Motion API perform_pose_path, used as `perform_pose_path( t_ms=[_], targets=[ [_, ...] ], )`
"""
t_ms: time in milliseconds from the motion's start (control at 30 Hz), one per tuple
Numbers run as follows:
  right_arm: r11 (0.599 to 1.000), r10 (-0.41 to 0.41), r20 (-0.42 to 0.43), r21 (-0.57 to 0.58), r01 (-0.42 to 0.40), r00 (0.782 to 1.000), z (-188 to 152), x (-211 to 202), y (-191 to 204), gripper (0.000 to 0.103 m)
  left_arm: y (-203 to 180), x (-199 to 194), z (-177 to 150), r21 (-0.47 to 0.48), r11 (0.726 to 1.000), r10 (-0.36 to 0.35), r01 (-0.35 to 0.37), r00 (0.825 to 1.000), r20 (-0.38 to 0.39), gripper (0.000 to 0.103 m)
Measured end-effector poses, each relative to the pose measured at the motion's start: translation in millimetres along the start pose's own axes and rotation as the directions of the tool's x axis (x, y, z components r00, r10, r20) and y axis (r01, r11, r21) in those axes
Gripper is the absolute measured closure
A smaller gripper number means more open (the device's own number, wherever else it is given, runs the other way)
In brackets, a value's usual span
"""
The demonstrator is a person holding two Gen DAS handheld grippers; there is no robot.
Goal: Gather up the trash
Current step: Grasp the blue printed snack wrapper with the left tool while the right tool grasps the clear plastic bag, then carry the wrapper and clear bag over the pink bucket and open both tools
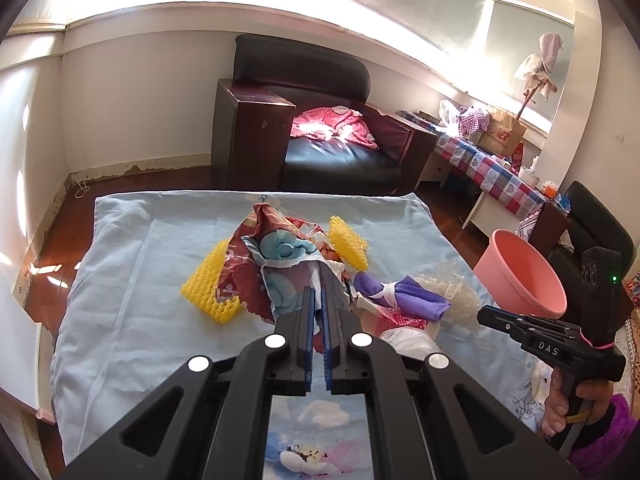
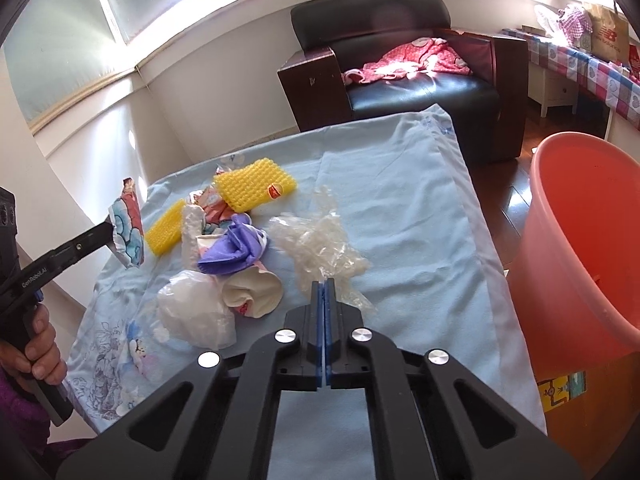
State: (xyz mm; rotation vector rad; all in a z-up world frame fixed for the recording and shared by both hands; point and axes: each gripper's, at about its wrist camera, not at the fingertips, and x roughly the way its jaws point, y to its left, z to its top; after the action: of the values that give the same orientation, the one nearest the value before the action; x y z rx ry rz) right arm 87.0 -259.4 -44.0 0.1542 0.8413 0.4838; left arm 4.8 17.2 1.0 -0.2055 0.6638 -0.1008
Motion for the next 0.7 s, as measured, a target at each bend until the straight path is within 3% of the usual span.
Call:
perform_pose_path(
  t_ms=[400,700],
  targets=[
    [1.000,-0.018,0.134,-0.001,0.018,0.991,-5.5,-56.6,7.6,0.102,-18.8,-10.8,1.5,0.033,0.999,-0.038,0.038,0.999,0.021,0.100],
    [0.997,-0.074,0.210,0.032,0.069,0.975,-3.2,-86.7,-8.2,0.102,-56.9,-8.3,2.5,0.095,0.990,-0.110,0.107,0.994,0.021,0.100]
  ],
)
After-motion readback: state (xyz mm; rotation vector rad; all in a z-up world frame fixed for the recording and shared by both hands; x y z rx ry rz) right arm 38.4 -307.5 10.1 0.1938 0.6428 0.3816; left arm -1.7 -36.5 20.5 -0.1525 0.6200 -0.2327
